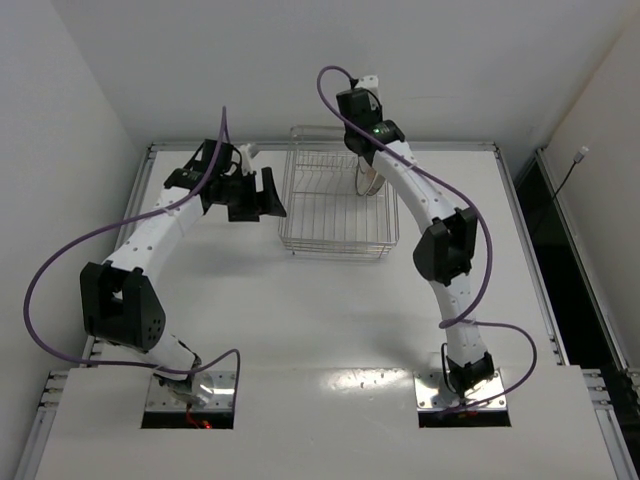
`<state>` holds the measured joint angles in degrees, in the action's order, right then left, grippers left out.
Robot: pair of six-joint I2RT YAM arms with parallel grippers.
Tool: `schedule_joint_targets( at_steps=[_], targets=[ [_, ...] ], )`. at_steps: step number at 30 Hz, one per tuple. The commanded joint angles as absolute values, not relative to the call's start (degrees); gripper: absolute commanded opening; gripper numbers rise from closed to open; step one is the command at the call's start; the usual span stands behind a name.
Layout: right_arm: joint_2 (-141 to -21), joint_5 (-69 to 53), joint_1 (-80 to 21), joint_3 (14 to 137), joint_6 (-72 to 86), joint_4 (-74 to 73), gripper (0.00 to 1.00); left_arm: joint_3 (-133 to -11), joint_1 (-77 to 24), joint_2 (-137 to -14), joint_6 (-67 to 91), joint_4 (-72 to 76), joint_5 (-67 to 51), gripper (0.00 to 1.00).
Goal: Load the plates into the dish rack
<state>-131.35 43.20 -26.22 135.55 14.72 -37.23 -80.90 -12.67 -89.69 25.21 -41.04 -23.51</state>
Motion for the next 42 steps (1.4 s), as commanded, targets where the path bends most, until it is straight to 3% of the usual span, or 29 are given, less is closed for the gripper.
schedule_joint_targets(
  at_steps=[1, 13, 19, 20, 21, 22, 25, 30, 33, 34, 35, 42],
  targets=[
    [-133.5, 41.7, -25.1, 138.2, 14.4, -33.4, 0.00, -79.9, -11.7, -89.4, 24.2, -40.3, -23.7, 0.76],
    [-135.8, 31.0, -24.0, 137.5, 18.2, -36.7, 0.01, -78.8, -11.2, -89.4, 25.3, -39.2, -24.9, 0.76],
    [-130.8, 26.6, -23.5, 134.0, 21.3, -38.8, 0.29, -78.8, -11.2, -89.4, 25.3, -39.2, -24.4, 0.78],
    [-128.3, 26.1, -23.5, 132.9, 21.9, -40.1, 0.35, -78.8, -11.2, -89.4, 25.3, -38.6, -24.3, 0.80],
    [-127.1, 25.6, -23.5, 131.1, 22.6, -40.9, 0.47, -78.8, -11.2, -89.9, 25.3, -38.6, -24.3, 0.80],
    [-126.0, 25.1, -23.5, 130.4, 23.1, -41.9, 0.51, -78.8, -11.2, -89.9, 25.9, -37.9, -24.3, 0.81],
    [-120.5, 25.9, -24.0, 127.9, 24.0, -46.3, 0.54, -78.8, -11.2, -90.5, 27.4, -35.8, -25.0, 0.81],
    [-104.2, 24.1, -23.2, 112.5, 24.0, -44.9, 0.58, -78.8, -11.2, -91.2, 29.8, -32.8, -25.5, 0.81],
    [-92.3, 16.9, -22.7, 103.1, 20.6, -43.8, 0.81, -78.1, -11.2, -91.2, 31.7, -30.2, -25.5, 0.81],
    [-90.0, 14.1, -22.7, 100.1, 19.5, -43.8, 0.95, -78.1, -11.2, -91.2, 32.5, -29.2, -25.5, 0.81],
    [-86.3, 9.5, -22.7, 99.1, 18.3, -45.2, 1.00, -77.6, -11.2, -91.2, 32.5, -28.7, -25.5, 0.81],
    [-71.7, 3.1, -22.1, 81.7, 19.1, -47.5, 1.00, -77.6, -11.2, -90.0, 33.0, -27.1, -24.2, 0.90]
  ],
)
